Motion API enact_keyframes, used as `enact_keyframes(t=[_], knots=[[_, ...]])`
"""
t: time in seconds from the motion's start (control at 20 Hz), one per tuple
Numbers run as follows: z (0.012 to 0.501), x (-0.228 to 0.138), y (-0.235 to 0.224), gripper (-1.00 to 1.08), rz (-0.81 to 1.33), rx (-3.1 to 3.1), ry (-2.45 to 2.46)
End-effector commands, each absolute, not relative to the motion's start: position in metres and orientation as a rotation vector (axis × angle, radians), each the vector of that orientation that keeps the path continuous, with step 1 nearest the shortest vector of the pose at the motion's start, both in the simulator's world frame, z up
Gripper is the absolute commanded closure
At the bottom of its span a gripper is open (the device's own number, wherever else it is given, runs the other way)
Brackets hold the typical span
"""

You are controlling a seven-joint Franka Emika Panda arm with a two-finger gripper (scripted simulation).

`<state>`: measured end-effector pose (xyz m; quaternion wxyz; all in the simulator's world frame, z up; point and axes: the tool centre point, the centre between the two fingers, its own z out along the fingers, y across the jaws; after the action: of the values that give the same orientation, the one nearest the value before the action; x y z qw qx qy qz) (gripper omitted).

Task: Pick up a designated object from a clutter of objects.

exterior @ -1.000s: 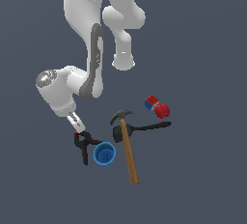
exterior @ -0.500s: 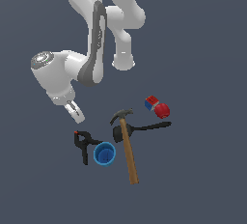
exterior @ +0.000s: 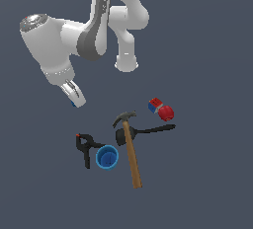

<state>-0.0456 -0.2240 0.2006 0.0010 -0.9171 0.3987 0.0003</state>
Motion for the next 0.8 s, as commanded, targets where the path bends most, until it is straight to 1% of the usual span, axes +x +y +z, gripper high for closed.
enact_keyframes(t=[0.0, 0.45, 0.75], knots=[[0.225, -0.053, -0.221, 1.08, 0.001, -2.880, 1.253], [0.315, -0.078, -0.209, 1.08, 0.000, -2.882, 1.255], [0.362, -0.090, -0.203, 1.08, 0.000, -2.882, 1.254]])
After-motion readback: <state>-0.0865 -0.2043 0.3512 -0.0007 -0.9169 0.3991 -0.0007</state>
